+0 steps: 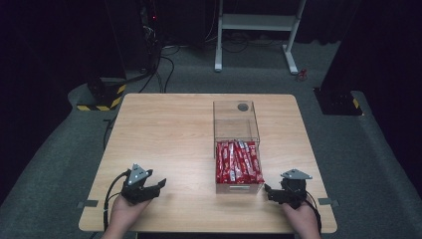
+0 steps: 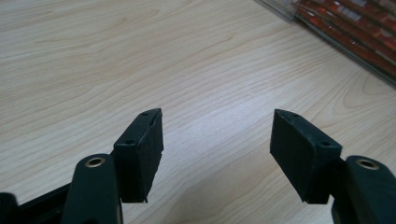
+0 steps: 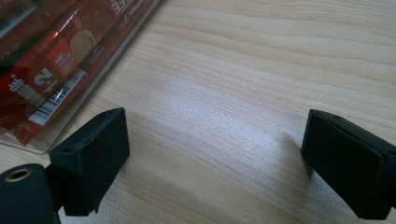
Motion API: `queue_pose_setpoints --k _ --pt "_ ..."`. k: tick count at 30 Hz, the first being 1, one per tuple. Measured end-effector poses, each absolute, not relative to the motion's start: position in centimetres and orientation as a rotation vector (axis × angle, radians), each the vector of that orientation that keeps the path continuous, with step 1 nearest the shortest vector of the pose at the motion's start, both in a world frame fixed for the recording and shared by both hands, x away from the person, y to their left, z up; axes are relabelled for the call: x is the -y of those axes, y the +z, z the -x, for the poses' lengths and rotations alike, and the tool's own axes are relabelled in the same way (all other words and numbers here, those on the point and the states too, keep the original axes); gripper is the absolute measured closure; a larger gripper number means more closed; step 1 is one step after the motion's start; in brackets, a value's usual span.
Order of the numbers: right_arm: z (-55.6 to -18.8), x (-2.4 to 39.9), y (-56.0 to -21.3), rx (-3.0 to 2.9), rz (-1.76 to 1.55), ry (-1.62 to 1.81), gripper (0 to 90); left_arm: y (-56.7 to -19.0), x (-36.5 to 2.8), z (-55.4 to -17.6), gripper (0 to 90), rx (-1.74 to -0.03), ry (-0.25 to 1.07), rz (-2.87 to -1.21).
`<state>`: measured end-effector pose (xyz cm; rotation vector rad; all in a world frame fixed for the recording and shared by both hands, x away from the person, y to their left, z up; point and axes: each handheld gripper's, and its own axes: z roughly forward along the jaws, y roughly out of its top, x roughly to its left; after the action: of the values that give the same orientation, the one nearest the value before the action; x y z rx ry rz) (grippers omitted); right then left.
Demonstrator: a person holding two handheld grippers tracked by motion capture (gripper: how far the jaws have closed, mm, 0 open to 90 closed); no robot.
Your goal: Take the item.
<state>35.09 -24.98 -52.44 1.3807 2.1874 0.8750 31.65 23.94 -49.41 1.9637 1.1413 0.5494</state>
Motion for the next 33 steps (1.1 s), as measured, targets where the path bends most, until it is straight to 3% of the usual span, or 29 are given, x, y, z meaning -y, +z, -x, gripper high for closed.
queue_pose_setpoints --k 21,33 --pt "-34.7 25.2 -52.4 -2.18 -1.392 0.873 7.7 -47.1 -20.8 -32.3 36.9 -1.123 0.527 -1.907" --pt "-34.6 25.2 -52.4 -2.182 -1.39 0.874 7.6 -46.1 -21.0 -32.8 38.0 -1.124 0.548 -1.863"
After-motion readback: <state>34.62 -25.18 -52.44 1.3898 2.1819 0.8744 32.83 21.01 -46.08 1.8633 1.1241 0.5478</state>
